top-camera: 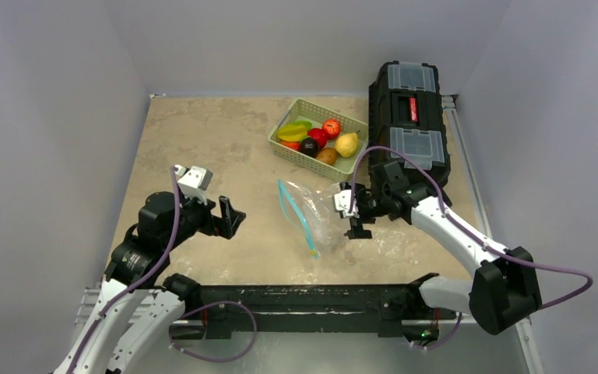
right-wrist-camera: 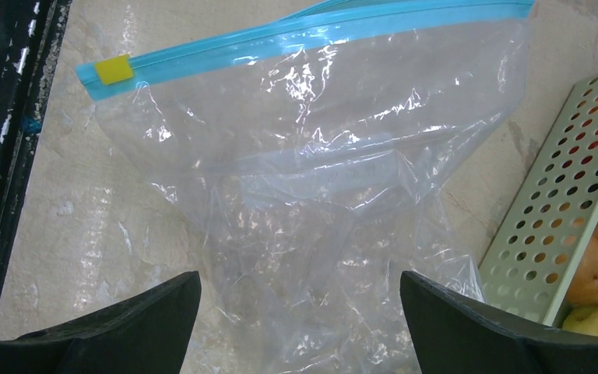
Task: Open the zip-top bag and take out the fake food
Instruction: Move the zipper food storage bag to the center of the board.
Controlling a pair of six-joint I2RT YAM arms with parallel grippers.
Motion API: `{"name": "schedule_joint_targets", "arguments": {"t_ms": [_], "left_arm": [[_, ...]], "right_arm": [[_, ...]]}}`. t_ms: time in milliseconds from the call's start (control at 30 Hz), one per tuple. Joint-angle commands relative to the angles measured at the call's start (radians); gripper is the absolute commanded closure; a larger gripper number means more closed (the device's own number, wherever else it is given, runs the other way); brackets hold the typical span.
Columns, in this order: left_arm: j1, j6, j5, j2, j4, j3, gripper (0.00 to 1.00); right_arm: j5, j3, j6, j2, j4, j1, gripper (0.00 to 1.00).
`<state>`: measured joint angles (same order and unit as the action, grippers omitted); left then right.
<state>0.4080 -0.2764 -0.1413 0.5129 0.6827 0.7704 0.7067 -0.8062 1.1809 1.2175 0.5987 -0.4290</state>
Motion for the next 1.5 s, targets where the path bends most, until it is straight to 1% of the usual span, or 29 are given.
{"name": "schedule_joint_targets", "arguments": {"t_ms": [0,267,700,933,1467], "left_arm": [[-0.005,0.013,0.009,-0.004,-0.005,-0.003,0.0],[-0.005,0.013,0.012,-0.003,-0.004,-0.003,0.0],[-0.004,0.014,0.011,-0.005,-0.002,-0.003,0.0],[-0.005,0.016,0.009,-0.005,-0.002,-0.003,0.0],[-0.005,0.017,0.011,-0.008,-0.001,-0.003,0.0]], "right_arm": [[-0.056,-0.009,-0.018,0.01,-0.045,-0.037,0.01],[-0.119,-0.013,-0.003,0.031,-0.062,-0.085,0.01],[-0.121,-0.032,0.002,0.072,-0.07,-0.107,0.01],[-0.115,-0.058,0.026,0.1,-0.046,-0.113,0.01],[-0.112,-0.048,-0.016,0.102,-0.091,-0.117,0.01]]}}
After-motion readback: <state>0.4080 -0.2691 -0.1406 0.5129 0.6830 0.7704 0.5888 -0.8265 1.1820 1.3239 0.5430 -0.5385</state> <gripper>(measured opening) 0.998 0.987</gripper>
